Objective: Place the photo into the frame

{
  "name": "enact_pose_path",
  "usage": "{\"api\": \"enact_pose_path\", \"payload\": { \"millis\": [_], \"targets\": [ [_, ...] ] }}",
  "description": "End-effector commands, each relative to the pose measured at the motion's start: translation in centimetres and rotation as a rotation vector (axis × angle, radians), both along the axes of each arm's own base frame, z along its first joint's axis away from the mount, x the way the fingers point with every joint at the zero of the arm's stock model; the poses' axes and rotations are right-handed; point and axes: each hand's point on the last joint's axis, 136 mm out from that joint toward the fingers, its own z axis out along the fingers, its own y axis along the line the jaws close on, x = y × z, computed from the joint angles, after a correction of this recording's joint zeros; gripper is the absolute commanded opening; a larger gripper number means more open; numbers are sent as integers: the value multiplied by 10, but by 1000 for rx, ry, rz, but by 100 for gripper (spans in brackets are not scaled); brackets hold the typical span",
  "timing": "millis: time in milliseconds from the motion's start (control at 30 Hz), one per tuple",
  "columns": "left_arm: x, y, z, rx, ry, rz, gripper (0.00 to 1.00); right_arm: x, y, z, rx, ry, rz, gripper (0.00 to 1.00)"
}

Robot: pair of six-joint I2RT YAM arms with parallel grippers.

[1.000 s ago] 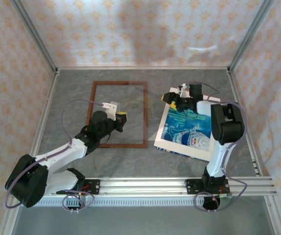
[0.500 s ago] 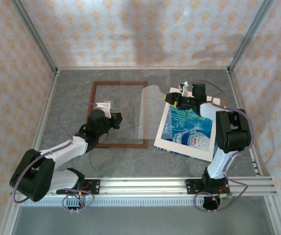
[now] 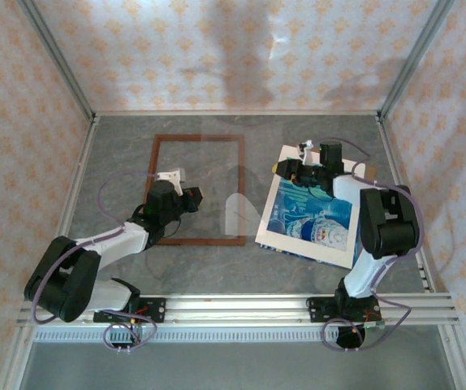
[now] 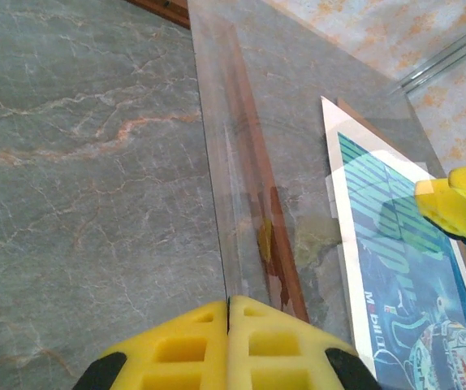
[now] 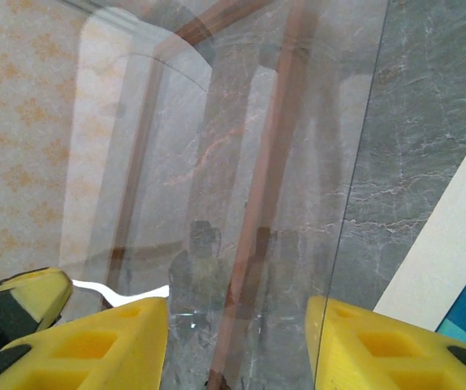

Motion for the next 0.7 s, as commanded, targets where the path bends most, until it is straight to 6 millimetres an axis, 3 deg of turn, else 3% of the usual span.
{"api": "enact_pose_path", "payload": {
  "millis": [0,267,433,600,667],
  "targets": [
    [7,-2,12,-58,-36,3,0,-3,3,27,28,-69,19,46],
    [9,-3,12,-61,-37,0,0,-1,-9,19,-33,-2,-44,32],
    [11,-1,5,-35,-12,6,0,-2,-18,15,-77,19,-65,18],
    [12,0,-4,-26,20,21,0,-1,-23,24,-90,3,-84,1],
    [12,2,-8,-19,34,31,0,0,-24,28,-94,1,-89,0]
  ]
}}
